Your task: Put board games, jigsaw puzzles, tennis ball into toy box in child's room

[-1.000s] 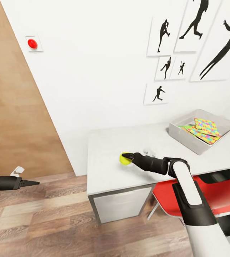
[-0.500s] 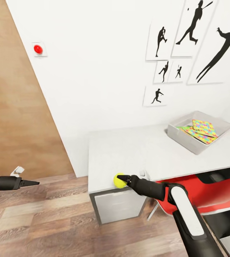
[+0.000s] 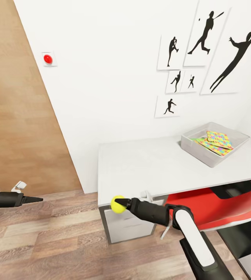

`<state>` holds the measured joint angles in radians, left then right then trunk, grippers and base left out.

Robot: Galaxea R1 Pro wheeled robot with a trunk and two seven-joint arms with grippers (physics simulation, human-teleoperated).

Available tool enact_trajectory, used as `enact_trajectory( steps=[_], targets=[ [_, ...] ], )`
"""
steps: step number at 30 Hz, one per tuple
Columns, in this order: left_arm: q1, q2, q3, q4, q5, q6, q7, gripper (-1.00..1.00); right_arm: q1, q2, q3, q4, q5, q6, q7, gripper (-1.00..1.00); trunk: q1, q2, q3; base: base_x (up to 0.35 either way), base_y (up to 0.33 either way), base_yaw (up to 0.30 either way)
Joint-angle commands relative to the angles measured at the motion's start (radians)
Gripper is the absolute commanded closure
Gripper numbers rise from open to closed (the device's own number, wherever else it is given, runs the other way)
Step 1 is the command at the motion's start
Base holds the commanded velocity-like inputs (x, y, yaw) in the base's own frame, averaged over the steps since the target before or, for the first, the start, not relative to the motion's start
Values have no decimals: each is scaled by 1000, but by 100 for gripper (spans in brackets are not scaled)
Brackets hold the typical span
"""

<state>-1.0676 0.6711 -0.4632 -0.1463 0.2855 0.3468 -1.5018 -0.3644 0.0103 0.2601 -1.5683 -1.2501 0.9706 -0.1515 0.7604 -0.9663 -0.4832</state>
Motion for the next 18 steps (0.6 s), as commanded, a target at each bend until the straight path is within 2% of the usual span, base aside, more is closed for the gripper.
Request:
enact_trajectory(
  steps=[1, 5, 10, 13, 18],
  targets=[
    [-1, 1, -9, -1, 7, 11, -3, -100, 0, 1, 8, -1, -11, -1, -13, 100, 0, -1, 1, -6, 0, 0],
    [-1, 2, -8, 0, 7, 11, -3, -100, 31, 1, 34, -1, -8, -17, -14, 100, 0, -1, 7, -2, 0, 0],
    [-1, 4, -8, 0, 8, 9, -4, -100, 51, -11, 52, -1, -8, -100, -14, 100, 0, -1, 15, 0, 0, 0],
    [-1, 4, -7, 0, 8, 9, -3, -100, 56, -11, 56, -1, -6, -116, -15, 100, 0, -1, 20, 0, 0, 0],
    [-2, 5, -6, 0, 8, 9, -3, -100, 59, -11, 58, 2, 26, -124, -16, 100, 0, -1, 28, 0, 0, 0]
  ],
)
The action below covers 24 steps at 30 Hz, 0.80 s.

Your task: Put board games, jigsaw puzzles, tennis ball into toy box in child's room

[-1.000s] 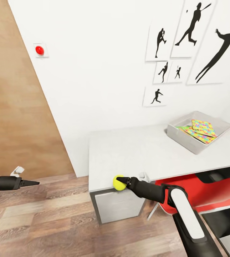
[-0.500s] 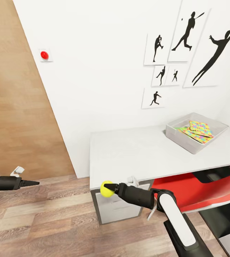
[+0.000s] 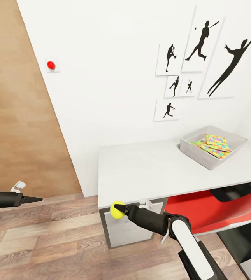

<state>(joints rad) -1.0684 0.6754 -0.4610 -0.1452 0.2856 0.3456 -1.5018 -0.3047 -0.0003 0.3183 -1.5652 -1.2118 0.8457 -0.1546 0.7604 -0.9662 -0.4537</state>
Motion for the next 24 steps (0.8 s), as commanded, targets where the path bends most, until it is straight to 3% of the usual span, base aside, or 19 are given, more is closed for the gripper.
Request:
enact_trajectory(
  steps=[1, 13, 24],
  targets=[
    [-1, 1, -9, -1, 7, 10, -3, -100, 0, 0, 1, -1, 7, 0, -12, 100, 0, -1, 1, 0, 0, 0],
    [0, 2, -8, -1, 7, 11, -3, -100, 1, -1, 2, -1, 30, -27, -11, 100, 0, -1, 20, -117, 0, 0],
    [-1, 4, -8, -1, 7, 12, -3, -100, 4, 1, 2, 2, 31, -30, -11, 100, 0, -1, 38, -13, 0, 0]
  ],
)
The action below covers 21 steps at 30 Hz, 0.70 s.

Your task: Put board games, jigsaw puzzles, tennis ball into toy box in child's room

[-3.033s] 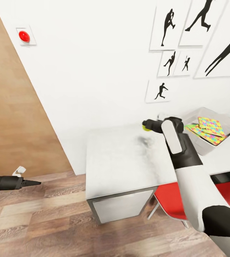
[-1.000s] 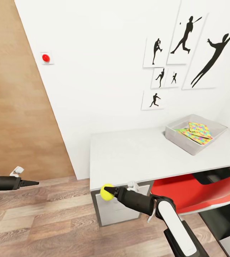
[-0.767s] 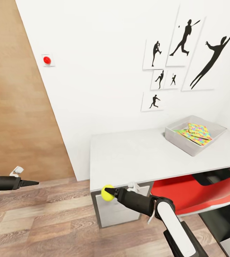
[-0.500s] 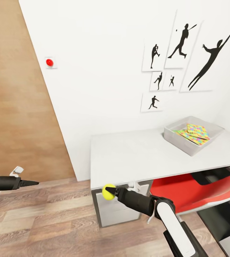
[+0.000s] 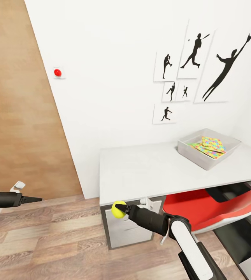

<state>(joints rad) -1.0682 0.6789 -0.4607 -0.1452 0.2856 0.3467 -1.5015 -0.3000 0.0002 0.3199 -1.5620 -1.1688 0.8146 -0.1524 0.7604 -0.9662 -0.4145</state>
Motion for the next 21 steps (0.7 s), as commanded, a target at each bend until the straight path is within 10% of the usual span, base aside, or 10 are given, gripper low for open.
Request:
enact_trajectory(
  steps=[1, 21],
  targets=[
    [0, 1, -9, -1, 7, 11, -3, -100, -1, 2, 0, 0, -12, 1, -13, 100, 0, -1, 1, 0, 0, 0],
    [-1, 16, -4, 0, 7, 26, -69, -100, 0, 0, 1, 3, -12, -12, -13, 100, -11, 20, 42, 0, 0, 0]
  ],
)
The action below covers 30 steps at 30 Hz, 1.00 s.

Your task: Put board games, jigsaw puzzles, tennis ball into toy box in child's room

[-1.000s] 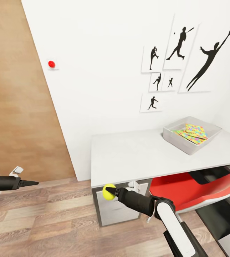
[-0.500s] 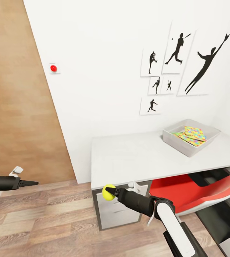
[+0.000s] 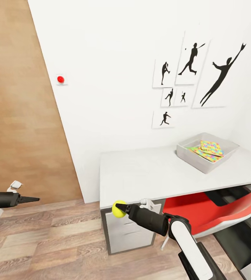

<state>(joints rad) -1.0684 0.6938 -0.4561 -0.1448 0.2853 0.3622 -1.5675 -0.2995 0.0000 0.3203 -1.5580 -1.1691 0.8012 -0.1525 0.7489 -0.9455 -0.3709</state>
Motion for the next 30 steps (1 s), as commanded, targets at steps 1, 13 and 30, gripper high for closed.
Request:
enact_trajectory(
  steps=[1, 13, 30],
  targets=[
    [-1, 5, -9, -1, 7, 13, -3, -100, -1, 0, 0, -1, -12, 1, -13, 100, -4, 6, 3, 0, 0, 0],
    [-1, 10, -10, -1, 5, 18, -3, -100, 0, 11, 1, 2, -12, 1, -16, 100, -50, 90, 43, 0, 0, 0],
    [-1, 9, -10, -1, 4, 18, -3, -100, -1, 11, 38, 4, 17, -1, -18, 100, -115, 209, 96, 0, 0, 0]
  ],
)
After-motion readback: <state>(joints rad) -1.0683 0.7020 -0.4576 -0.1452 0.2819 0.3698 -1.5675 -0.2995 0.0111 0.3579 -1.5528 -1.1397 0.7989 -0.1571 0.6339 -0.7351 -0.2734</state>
